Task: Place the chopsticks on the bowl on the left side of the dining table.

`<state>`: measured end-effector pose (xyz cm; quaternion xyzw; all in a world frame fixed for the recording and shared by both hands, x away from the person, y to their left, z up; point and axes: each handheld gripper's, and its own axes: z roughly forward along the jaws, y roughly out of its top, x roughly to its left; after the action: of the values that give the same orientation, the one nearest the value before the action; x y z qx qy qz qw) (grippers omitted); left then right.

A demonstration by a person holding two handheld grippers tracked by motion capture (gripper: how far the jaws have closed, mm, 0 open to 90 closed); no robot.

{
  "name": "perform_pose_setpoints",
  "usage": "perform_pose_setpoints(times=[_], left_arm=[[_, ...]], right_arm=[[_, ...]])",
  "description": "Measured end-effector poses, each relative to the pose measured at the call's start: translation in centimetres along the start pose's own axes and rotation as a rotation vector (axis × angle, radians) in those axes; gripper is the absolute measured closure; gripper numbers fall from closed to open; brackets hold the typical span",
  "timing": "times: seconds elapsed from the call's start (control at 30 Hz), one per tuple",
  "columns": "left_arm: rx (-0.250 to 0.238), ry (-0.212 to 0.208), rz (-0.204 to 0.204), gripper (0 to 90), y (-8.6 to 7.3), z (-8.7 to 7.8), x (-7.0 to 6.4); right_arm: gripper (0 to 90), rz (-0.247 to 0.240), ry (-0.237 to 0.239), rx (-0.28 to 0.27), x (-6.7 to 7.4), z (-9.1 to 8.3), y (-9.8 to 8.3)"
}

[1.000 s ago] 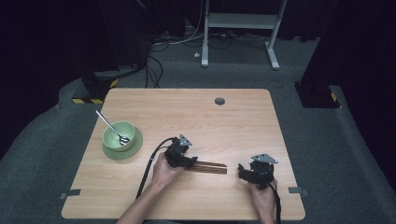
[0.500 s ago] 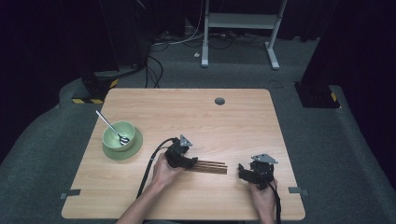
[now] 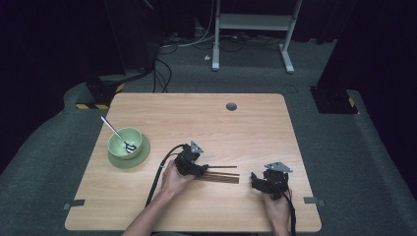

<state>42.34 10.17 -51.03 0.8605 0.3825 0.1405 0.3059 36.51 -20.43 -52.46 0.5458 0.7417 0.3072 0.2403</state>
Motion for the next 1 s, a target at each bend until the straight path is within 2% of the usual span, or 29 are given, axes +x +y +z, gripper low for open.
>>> perform_pose_setpoints(times=[0.4,0.67,1.0], left_arm=[[0.007,0.000,0.002,41.6,0.4,0.1,0.5],[0.001,0.008,-0.012,46.6,0.5,0.2,0.8],[0.025,0.013,-0.011,52.3,1.0,0.3,1.3]], right_arm=[[18.8,0.001,0.000,0.000,0.0,0.0,0.0],[18.8,0.000,0.000,0.000,0.0,0.0,0.0],[18.8,0.000,0.000,0.000,0.0,0.0,0.0]])
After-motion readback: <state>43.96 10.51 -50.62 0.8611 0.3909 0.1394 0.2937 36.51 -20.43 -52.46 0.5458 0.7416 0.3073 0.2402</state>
